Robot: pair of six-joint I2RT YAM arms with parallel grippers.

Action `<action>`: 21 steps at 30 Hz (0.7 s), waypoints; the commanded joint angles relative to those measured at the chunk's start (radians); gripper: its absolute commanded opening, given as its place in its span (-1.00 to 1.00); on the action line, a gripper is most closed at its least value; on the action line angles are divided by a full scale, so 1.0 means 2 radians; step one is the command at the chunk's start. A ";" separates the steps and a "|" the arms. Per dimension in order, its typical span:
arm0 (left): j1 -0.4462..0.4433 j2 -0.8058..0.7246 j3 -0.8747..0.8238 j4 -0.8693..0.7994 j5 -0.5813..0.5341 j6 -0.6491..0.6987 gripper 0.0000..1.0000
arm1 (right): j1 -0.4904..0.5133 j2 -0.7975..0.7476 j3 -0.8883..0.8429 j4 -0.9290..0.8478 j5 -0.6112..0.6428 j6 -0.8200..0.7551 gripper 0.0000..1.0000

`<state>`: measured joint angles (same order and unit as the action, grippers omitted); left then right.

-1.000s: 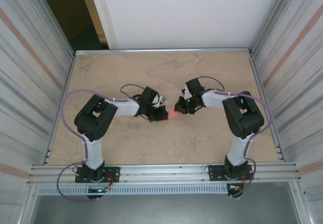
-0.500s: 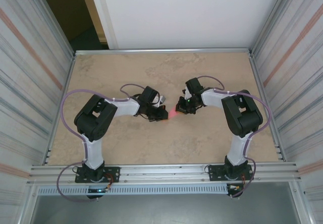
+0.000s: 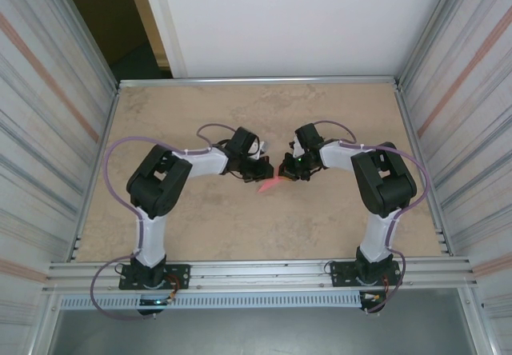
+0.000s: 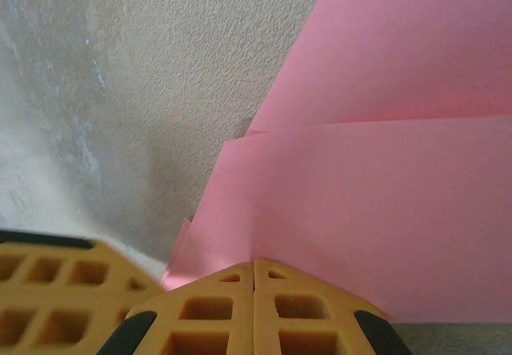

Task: Fold a paper plane with a square sheet of paper (pick it up from the middle)
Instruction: Fold the wing for the fifth time at the center of the table.

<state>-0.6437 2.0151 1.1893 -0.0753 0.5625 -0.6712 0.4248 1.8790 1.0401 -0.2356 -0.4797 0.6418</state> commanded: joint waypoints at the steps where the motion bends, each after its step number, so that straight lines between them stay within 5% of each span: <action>1: -0.004 0.012 0.010 -0.041 -0.013 -0.001 -1.00 | -0.004 0.010 -0.012 -0.007 0.007 -0.009 -0.85; 21: -0.001 0.020 -0.012 -0.105 -0.048 0.012 -1.00 | -0.110 0.031 -0.003 0.023 -0.024 -0.041 -0.85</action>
<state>-0.6483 2.0293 1.2022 -0.1295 0.5304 -0.6697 0.2466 1.9038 1.0378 -0.1989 -0.5575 0.5896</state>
